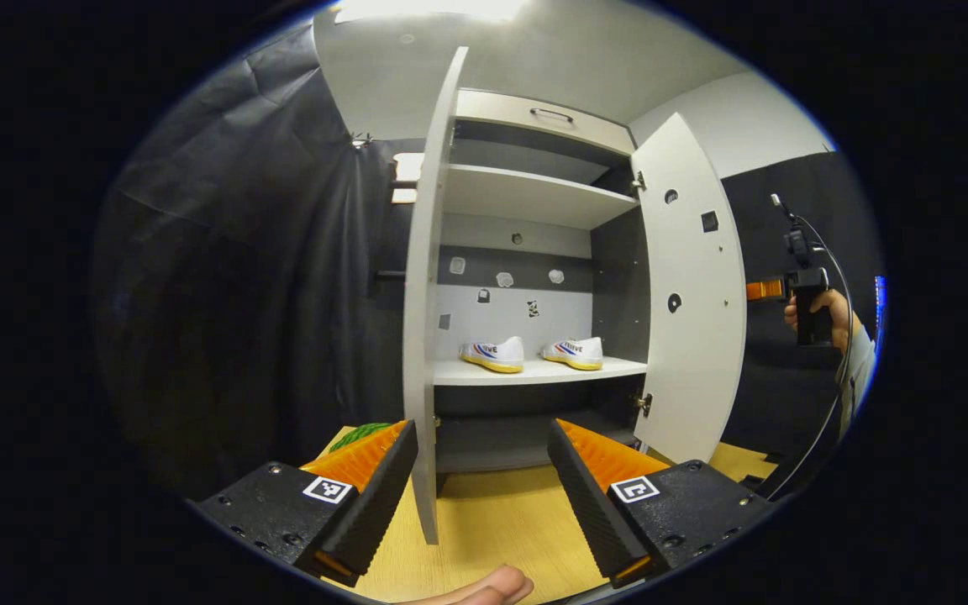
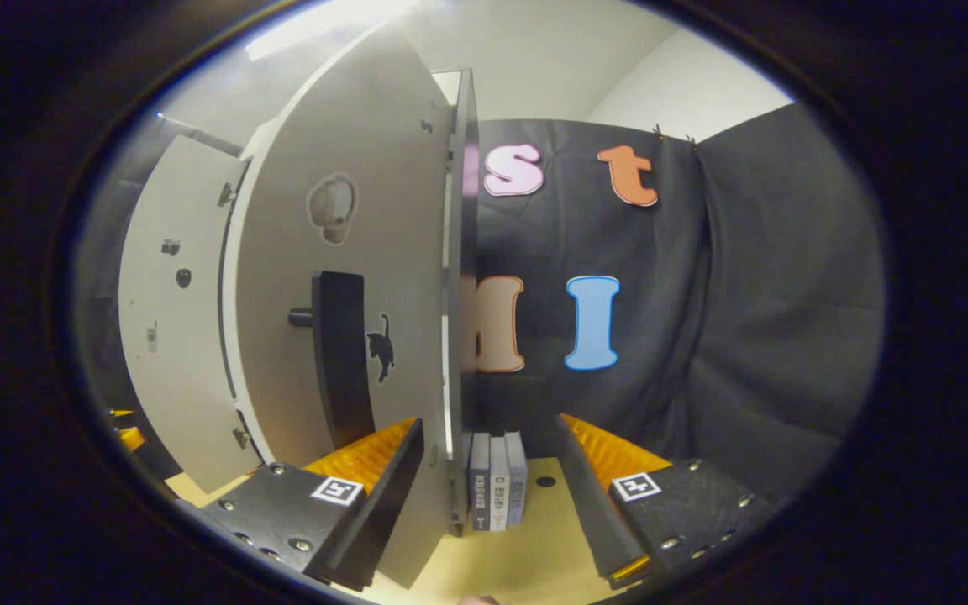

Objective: Grab one shoe with the right hand and put it into the shoe cabinet, grab the other shoe with the left hand and put it into the shoe cabinet; then close the right door with the right hand and the left door with the left hand.

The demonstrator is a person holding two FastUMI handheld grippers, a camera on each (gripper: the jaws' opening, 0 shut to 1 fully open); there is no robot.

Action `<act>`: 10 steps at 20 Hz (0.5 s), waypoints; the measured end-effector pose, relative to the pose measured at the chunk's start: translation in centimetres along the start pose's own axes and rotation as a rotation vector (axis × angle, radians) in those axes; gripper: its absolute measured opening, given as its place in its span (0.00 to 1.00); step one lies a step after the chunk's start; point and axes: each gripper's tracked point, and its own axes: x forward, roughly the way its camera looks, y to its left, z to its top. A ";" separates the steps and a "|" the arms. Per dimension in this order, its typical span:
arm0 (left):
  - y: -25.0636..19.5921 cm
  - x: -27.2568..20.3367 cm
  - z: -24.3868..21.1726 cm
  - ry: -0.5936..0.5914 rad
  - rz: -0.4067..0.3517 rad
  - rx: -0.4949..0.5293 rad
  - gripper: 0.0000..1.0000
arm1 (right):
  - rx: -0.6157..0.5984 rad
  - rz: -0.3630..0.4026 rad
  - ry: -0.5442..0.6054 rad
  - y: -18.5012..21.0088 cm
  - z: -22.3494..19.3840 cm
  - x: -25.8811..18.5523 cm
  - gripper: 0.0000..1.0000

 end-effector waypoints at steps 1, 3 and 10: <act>0.4 -0.2 0.2 -0.004 0.004 -0.003 0.96 | 0.001 -0.011 -0.001 0.5 0.1 -0.1 0.93; 1.6 -0.4 0.7 -0.016 0.029 -0.002 0.96 | -0.007 -0.027 -0.013 1.4 0.5 -0.1 0.93; 3.8 0.1 1.1 -0.014 0.068 -0.018 0.96 | -0.004 -0.119 -0.073 5.6 1.4 0.9 0.92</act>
